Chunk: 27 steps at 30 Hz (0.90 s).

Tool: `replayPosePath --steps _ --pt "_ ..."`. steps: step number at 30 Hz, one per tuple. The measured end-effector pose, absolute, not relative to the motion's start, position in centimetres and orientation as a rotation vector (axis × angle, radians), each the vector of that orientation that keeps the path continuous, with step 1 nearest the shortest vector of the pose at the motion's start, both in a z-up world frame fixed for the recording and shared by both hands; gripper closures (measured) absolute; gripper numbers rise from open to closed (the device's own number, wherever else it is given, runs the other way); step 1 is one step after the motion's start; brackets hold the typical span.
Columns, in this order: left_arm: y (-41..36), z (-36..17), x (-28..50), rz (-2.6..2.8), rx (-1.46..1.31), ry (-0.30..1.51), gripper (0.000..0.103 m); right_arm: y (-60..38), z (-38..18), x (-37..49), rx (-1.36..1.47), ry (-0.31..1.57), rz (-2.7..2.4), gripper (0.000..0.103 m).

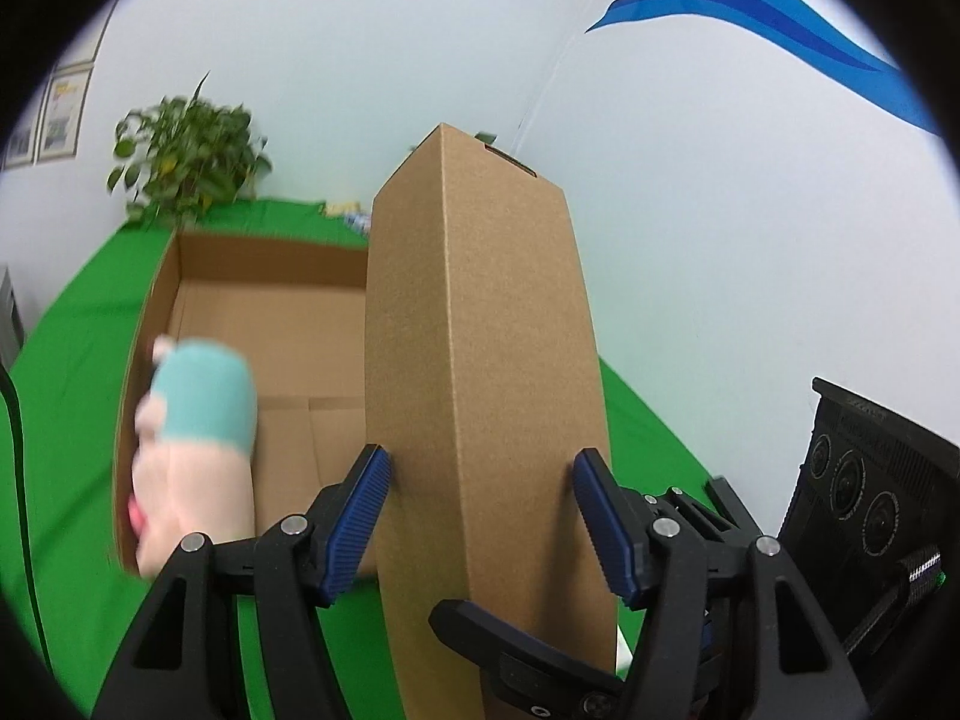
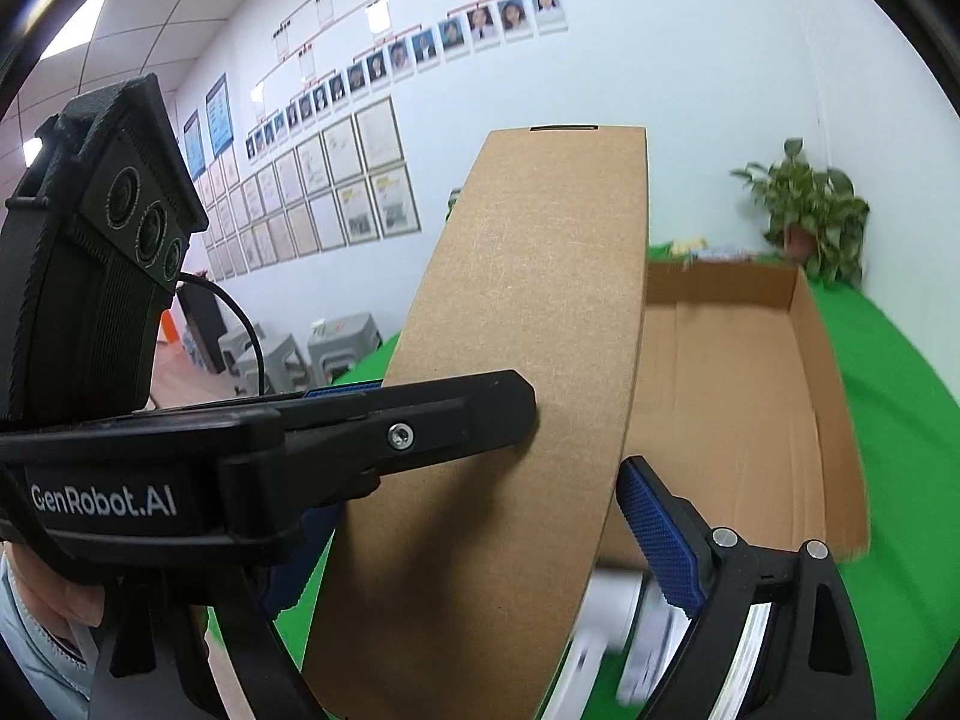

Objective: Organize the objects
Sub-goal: 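Lower the long brown box into the open box beside the plush toy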

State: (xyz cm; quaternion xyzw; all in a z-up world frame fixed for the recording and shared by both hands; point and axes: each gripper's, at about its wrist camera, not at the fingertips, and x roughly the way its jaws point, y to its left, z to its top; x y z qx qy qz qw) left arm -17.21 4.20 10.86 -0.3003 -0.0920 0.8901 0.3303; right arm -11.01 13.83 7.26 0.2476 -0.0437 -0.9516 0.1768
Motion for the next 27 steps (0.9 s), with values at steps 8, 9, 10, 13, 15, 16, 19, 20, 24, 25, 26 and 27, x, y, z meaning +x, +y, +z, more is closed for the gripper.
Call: replayPosePath --steps 8,9,10,13,15,16,19,20,24,25,26,27 --pt "4.1 14.1 -24.2 2.344 -0.756 -0.206 0.042 13.2 11.5 -19.3 0.628 -0.128 -2.712 0.013" --pt "4.0 14.1 -24.6 2.346 -0.759 -0.205 0.042 13.0 11.7 -20.5 0.626 -0.134 -2.709 0.013" --pt "3.8 14.1 -25.4 2.350 -0.768 -0.204 0.042 12.9 11.8 -21.4 0.625 -0.139 -2.706 0.013" --pt "3.2 13.3 -27.7 2.351 -0.815 -0.212 0.042 12.6 11.2 -25.1 0.648 -0.159 -2.683 0.013" --pt "2.8 11.7 -29.2 2.349 -0.876 -0.216 0.042 12.6 10.1 -27.4 0.678 -0.172 -2.667 0.013" --pt "2.7 10.8 -29.2 2.347 -0.901 -0.218 0.042 12.6 9.4 -28.5 0.696 -0.180 -2.656 0.013" --pt "2.5 7.5 -30.8 2.332 -1.005 -0.236 0.041 12.4 6.3 -31.2 0.768 -0.211 -2.621 0.013" --pt "2.4 6.5 -31.1 2.325 -1.036 -0.247 0.042 12.4 5.2 -32.1 0.791 -0.220 -2.611 0.013" --pt "2.1 3.3 -32.3 2.296 -1.143 -0.285 0.040 12.2 1.1 -34.8 0.868 -0.252 -2.578 0.013" --pt "2.1 2.8 -32.4 2.282 -1.160 -0.286 0.040 12.2 0.3 -35.2 0.879 -0.260 -2.572 0.013" --pt "2.2 2.5 -32.4 2.273 -1.172 -0.288 0.040 12.2 -0.4 -35.4 0.886 -0.265 -2.573 0.013" --pt "2.2 2.1 -32.4 2.255 -1.195 -0.304 0.040 12.2 -0.8 -35.6 0.896 -0.268 -2.574 0.013"
